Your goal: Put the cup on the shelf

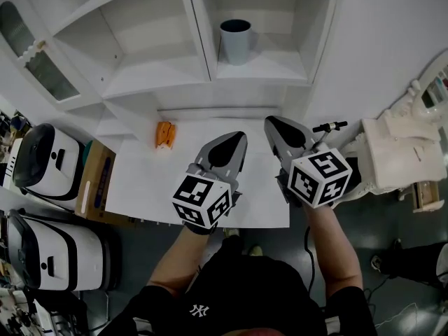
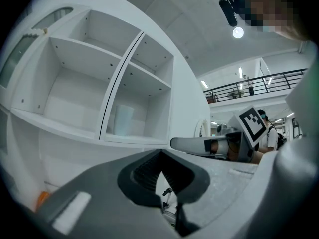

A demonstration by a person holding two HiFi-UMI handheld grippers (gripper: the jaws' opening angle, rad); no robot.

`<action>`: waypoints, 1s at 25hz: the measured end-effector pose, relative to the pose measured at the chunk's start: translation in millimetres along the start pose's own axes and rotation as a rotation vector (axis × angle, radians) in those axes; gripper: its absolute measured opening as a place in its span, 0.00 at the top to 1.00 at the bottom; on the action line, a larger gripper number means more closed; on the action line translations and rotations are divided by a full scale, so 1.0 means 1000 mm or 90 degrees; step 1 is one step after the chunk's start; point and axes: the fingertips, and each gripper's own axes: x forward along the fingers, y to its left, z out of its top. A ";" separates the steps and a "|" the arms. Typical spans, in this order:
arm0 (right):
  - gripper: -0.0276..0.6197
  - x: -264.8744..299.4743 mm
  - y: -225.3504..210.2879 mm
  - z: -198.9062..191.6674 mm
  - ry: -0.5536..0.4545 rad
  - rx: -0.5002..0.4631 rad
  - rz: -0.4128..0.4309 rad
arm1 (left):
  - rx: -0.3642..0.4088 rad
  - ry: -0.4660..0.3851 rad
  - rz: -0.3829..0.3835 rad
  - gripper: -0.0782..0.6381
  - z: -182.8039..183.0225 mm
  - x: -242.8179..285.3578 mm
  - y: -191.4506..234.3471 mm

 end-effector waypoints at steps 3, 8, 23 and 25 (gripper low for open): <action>0.92 -0.012 0.010 -0.011 0.005 0.010 0.009 | -0.003 0.001 0.002 0.89 -0.003 -0.009 -0.009; 0.92 -0.028 0.028 -0.025 0.006 0.020 0.027 | -0.002 0.003 0.002 0.89 -0.008 -0.022 -0.023; 0.93 -0.060 0.056 -0.044 -0.009 -0.013 0.030 | -0.007 -0.012 -0.002 0.89 -0.013 -0.046 -0.046; 0.93 -0.060 0.056 -0.046 -0.009 -0.014 0.027 | -0.008 -0.011 -0.004 0.89 -0.014 -0.045 -0.046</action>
